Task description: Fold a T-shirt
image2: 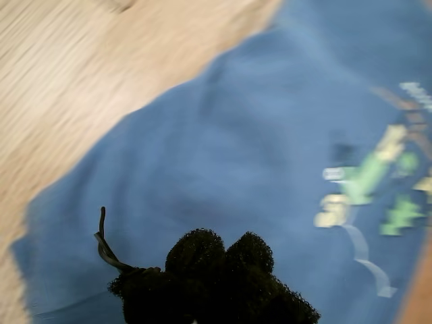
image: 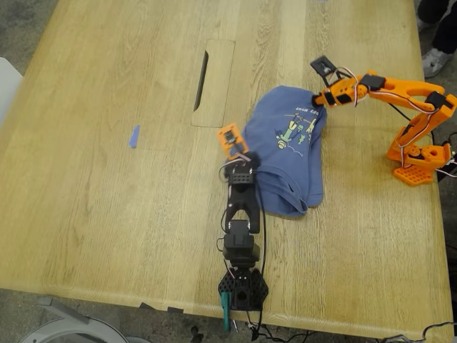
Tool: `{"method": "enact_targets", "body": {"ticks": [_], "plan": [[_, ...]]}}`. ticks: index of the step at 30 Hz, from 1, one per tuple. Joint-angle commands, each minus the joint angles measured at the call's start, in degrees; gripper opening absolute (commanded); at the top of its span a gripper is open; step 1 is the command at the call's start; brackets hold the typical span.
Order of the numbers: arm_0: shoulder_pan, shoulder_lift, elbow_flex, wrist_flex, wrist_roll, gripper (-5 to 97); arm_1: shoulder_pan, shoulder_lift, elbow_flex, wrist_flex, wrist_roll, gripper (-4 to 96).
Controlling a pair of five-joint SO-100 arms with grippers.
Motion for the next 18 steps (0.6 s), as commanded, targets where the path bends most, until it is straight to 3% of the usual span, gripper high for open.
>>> {"method": "enact_targets", "body": {"ticks": [1,5,9,18], "plan": [[4.31,-1.41,-14.94,0.97,0.44,0,-5.45,-2.02,-4.75,-0.79,0.35,-0.1],[5.62,-9.32,-18.90,-3.25,0.18,0,-10.02,-7.12,-0.26,-9.05,0.70,-0.1],[3.25,-11.60,-13.27,-9.05,0.18,0,-9.40,-9.84,7.12,-18.02,0.88,-0.1],[-7.91,-1.93,6.15,-11.69,0.70,0,3.34,-1.85,20.30,-19.69,0.09,-0.1]]}}
